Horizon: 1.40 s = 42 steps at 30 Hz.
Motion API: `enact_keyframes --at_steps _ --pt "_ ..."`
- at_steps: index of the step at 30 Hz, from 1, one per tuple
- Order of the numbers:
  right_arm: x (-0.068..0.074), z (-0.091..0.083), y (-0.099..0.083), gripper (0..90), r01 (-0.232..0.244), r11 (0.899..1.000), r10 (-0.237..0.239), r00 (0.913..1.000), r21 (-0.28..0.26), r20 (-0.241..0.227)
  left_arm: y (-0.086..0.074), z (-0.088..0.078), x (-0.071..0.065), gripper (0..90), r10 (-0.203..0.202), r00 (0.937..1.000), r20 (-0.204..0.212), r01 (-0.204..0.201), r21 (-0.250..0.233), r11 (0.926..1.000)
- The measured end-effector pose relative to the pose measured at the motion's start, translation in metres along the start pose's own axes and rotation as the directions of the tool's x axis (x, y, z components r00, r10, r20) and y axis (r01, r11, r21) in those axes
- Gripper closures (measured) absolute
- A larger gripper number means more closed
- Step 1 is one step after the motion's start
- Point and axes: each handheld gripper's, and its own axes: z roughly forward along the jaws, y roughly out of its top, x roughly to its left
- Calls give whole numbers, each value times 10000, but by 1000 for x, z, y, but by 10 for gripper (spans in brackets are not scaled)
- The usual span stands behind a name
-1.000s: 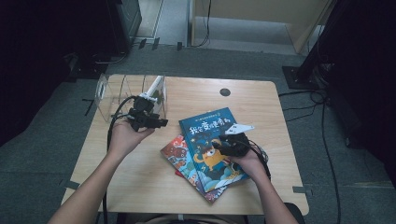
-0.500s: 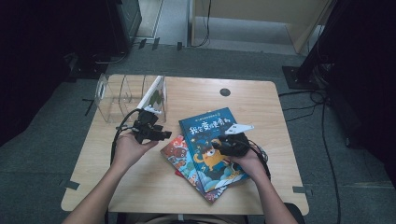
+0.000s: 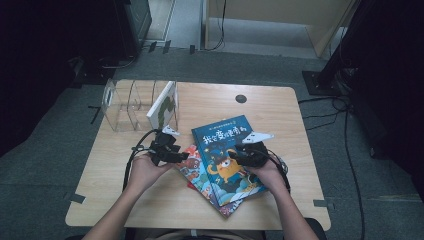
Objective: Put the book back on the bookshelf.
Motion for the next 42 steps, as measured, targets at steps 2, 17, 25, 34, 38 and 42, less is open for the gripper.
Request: enact_keyframes --at_steps 2,17,25,34,38,42 --pt "0 0 0 561 -11 10000 11 10000 25 5 -3 4 -1 505 96 10000 17 -96 2 10000" --pt "-11 -2 -2 588 -569 9981 580 9972 -236 476 -14 24 -3 505 137 9997 191 -133 -209 9997" --pt "-26 -8 -7 723 -973 9944 1006 9910 -415 879 -26 25 -9 452 477 9989 -46 -479 -935 9945" --pt "-39 -16 -8 832 -1365 9863 1457 9841 -921 1017 -26 25 -7 307 370 9973 636 -314 -872 9957" --pt "-48 -13 -7 870 -1172 9914 1250 9795 -576 1580 -26 26 -7 261 305 9961 826 -230 -901 9957" --pt "-59 -13 -7 889 -1220 9910 1307 9714 -555 1983 -26 25 -7 263 311 9967 747 -246 -867 9959"
